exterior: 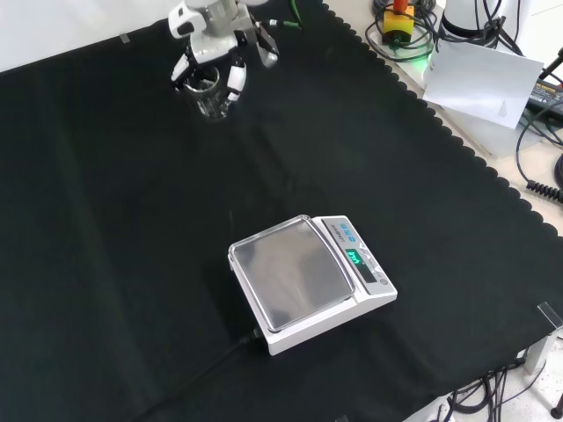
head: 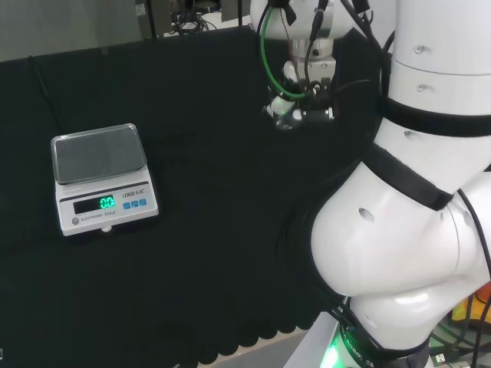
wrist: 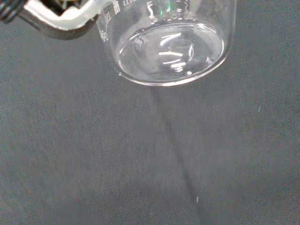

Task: Put the beaker on the electronic balance.

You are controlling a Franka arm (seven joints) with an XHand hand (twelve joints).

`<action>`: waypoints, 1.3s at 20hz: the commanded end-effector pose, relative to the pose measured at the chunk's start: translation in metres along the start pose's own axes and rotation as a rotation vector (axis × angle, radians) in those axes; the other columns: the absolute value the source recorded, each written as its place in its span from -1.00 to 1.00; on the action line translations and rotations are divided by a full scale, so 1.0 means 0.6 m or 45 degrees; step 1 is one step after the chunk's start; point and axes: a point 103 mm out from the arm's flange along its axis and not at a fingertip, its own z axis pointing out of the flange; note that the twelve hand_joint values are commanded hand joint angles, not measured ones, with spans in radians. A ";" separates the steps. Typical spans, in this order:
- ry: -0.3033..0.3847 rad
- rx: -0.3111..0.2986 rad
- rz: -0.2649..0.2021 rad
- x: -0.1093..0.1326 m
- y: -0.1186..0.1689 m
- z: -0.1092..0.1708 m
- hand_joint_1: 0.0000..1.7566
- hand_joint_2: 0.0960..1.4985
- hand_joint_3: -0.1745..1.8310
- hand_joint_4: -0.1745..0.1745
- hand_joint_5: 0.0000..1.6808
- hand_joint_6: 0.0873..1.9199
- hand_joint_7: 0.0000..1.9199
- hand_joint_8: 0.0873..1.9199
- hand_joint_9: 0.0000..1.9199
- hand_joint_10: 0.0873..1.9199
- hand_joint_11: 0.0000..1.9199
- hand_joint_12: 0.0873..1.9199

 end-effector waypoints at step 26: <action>-0.049 -0.005 -0.583 0.425 -0.078 -0.033 0.39 -0.07 0.06 -0.25 0.05 0.33 -0.02 0.54 0.34 0.10 0.40 -0.10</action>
